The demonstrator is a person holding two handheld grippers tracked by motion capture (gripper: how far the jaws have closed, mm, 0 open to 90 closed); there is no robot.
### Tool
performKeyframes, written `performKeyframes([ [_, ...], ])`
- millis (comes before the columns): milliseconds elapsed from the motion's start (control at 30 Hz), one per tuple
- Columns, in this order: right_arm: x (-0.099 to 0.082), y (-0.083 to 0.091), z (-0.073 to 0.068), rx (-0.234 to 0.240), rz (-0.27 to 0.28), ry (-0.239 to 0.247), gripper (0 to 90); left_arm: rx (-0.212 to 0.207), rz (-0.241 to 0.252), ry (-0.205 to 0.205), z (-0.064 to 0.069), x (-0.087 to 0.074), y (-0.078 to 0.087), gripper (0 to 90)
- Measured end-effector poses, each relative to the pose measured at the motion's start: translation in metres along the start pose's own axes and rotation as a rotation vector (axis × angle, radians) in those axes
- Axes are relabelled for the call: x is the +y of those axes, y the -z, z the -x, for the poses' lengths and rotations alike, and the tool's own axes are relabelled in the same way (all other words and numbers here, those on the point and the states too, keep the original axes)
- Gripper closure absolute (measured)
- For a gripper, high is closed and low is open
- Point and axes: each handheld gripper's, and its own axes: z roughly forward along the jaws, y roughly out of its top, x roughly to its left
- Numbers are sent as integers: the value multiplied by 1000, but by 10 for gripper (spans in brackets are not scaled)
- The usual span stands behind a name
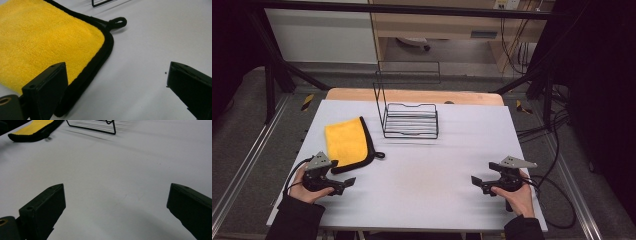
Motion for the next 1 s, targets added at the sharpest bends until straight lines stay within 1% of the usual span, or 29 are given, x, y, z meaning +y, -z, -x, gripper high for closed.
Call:
performKeyframes([
  [133, 0, 0, 0, 1, 2, 0, 25, 2, 5, 0, 0, 2, 1, 33],
  [333, 0, -1, -3, -1, 0, -1, 25, 4, -3, 0, -2, 5, 1, 41],
  [400, -1, -2, -3, -2, -8, 3, 25, 8, -10, -5, -2, 8, 0, 44],
  [533, -2, -4, -4, -4, -18, 2, 25, 10, -5, -4, -2, 15, 1, 57],
  [600, -1, -4, -5, -5, -18, 4, 25, 18, -13, -16, -3, 20, -1, 65],
  [667, -1, -4, -5, -6, -14, 6, 25, 26, -19, -13, -4, 24, -3, 76],
  [833, -1, -4, -5, -7, -14, 4, 25, 41, -53, -30, -7, 34, -16, 109],
  [933, -1, -4, -5, -8, -16, 9, 25, 53, -66, -36, -9, 37, -24, 141],
  [1000, -1, -4, -5, -7, -20, 11, 25, 54, -71, -39, -10, 37, -30, 178],
])
